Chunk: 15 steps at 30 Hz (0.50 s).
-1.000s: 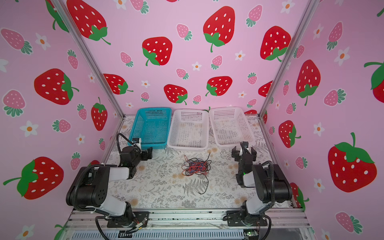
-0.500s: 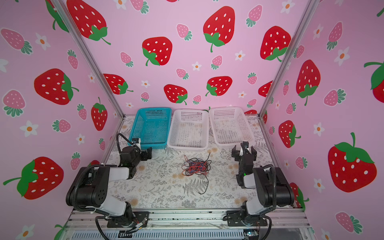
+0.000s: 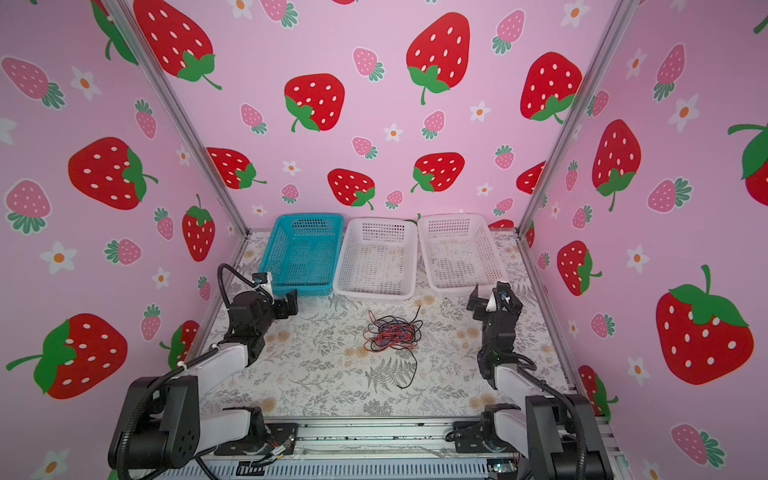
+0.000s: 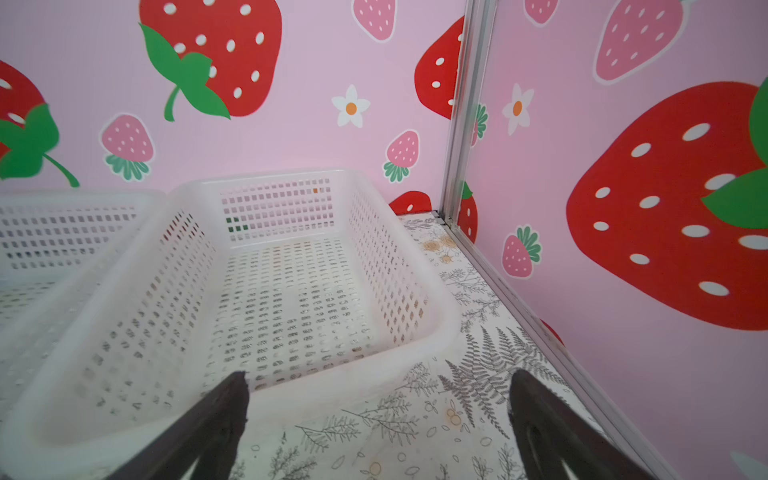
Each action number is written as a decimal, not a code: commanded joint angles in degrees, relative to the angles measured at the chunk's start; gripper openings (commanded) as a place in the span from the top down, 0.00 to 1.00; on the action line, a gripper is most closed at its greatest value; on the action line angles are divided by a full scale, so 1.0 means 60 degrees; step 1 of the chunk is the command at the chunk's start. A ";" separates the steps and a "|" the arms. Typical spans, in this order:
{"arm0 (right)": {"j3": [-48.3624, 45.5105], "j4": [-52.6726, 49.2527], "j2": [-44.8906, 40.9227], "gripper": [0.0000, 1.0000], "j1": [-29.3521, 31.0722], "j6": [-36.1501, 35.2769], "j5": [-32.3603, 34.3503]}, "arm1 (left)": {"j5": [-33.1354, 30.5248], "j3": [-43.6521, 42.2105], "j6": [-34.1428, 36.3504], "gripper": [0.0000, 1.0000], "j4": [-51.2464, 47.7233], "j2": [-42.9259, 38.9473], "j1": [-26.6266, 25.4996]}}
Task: Untangle the cables
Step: 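Lower both grippers from the baskets toward the tangled wire bundle, then move both grippers in over the red, black and blue wire bundle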
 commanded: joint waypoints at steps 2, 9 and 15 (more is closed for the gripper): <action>0.0879 -0.2697 -0.0808 0.01 0.0058 0.3778 -0.0842 | 0.0525 0.0319 -0.0750 0.01 -0.1165 -0.1074 0.0000; 0.1064 -0.2828 -0.0836 0.01 0.0098 0.4812 -0.4012 | -0.0153 0.0981 -0.2281 0.01 -0.3593 -0.3446 0.0006; 0.1818 -0.4233 -0.0926 0.05 0.2116 0.2997 -0.3879 | -0.0312 0.2316 -0.4146 0.01 -0.6688 -0.4811 -0.0018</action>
